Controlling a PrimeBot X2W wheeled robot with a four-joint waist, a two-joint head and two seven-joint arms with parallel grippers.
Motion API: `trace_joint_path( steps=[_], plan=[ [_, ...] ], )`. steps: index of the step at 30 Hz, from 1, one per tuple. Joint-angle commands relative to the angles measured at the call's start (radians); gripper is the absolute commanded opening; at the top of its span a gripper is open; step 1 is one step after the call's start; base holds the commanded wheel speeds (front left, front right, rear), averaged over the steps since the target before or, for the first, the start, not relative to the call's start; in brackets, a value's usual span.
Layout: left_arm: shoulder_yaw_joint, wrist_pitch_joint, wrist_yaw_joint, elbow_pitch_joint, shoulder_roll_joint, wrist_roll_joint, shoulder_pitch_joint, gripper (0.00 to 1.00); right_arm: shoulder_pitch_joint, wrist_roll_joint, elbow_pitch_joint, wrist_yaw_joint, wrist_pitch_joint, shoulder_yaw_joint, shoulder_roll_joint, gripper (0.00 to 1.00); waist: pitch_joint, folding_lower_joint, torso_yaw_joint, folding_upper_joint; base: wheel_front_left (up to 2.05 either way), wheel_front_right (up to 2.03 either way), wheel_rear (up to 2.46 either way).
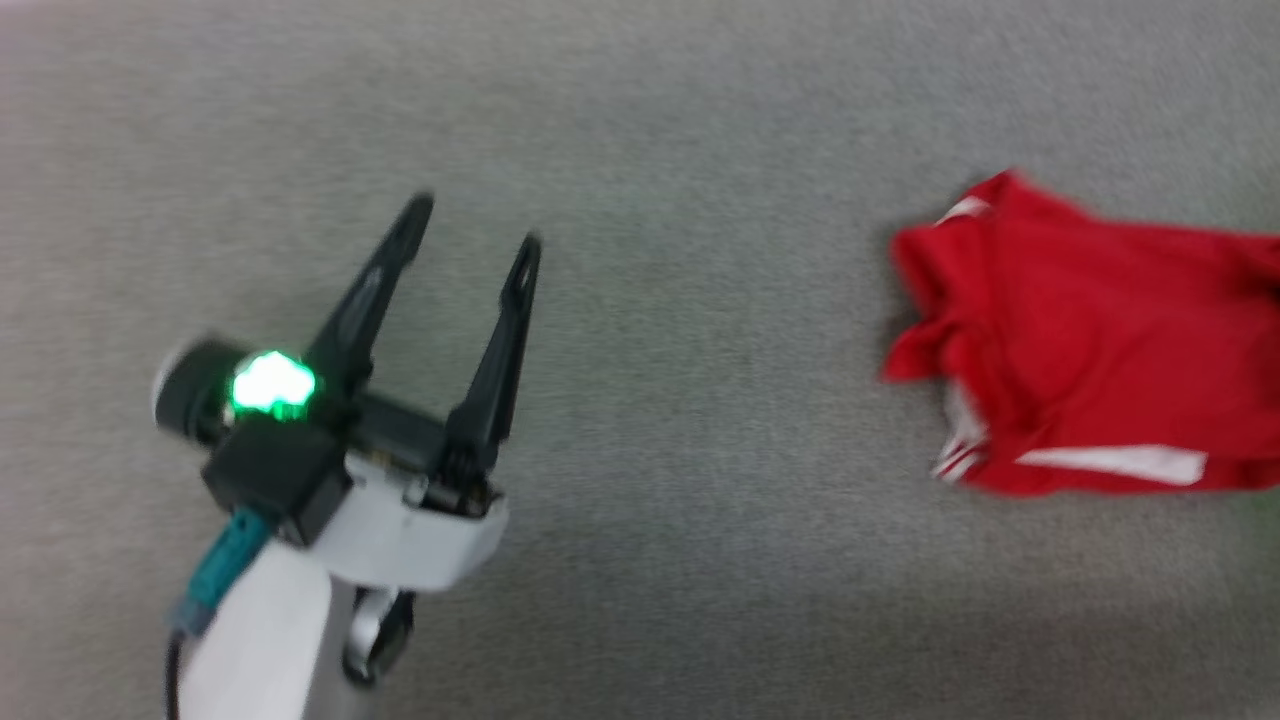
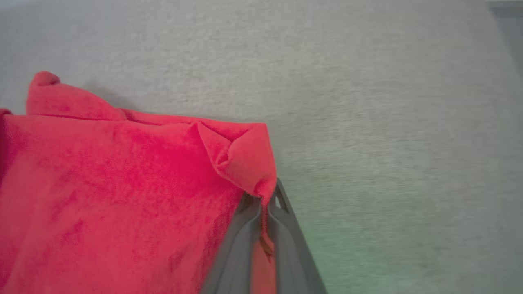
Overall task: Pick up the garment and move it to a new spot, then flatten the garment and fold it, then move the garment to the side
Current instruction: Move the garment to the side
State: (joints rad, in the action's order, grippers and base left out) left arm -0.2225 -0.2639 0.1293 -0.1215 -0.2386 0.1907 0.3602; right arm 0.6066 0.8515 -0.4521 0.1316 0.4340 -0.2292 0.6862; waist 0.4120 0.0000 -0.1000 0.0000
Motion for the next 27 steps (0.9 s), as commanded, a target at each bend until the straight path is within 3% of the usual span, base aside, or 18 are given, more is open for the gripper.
trace_joint_path(
  steps=[1, 7, 13, 22, 27],
  plan=[
    [-0.004, 0.0, 0.002, -0.002, -0.01, -0.006, 0.033, 1.0, 0.014, -0.009, -0.008, -0.002, -0.012, 0.011, 0.011, 0.0, 0.059, 0.0, -0.062, 0.0, 0.0, 0.0, 0.0],
    [-0.102, 0.0, 0.001, 0.041, -0.089, -0.013, 0.247, 1.0, 0.081, -0.031, -0.094, -0.002, -0.083, 0.047, 0.052, 0.0, 0.144, 0.0, -0.138, 0.0, 0.0, 0.0, 0.0],
    [-0.24, 0.0, 0.0, 0.128, -0.165, 0.006, 0.472, 1.0, 0.211, -0.078, -0.231, -0.002, -0.167, 0.036, 0.046, 0.0, 0.222, 0.0, -0.192, 0.0, 0.0, 0.0, 0.0],
    [-0.385, 0.0, 0.0, 0.203, -0.183, 0.026, 0.714, 1.0, 0.43, -0.186, -0.482, -0.002, -0.351, 0.003, 0.035, 0.0, 0.299, 0.0, -0.227, 0.0, 0.0, 0.0, 0.0],
    [-0.419, 0.0, 0.0, 0.223, -0.189, 0.035, 0.77, 1.0, 0.518, -0.208, -0.602, -0.002, -0.43, -0.002, -0.008, 0.0, 0.325, 0.0, -0.236, 0.0, 0.0, 0.0, 0.0]
  ],
)
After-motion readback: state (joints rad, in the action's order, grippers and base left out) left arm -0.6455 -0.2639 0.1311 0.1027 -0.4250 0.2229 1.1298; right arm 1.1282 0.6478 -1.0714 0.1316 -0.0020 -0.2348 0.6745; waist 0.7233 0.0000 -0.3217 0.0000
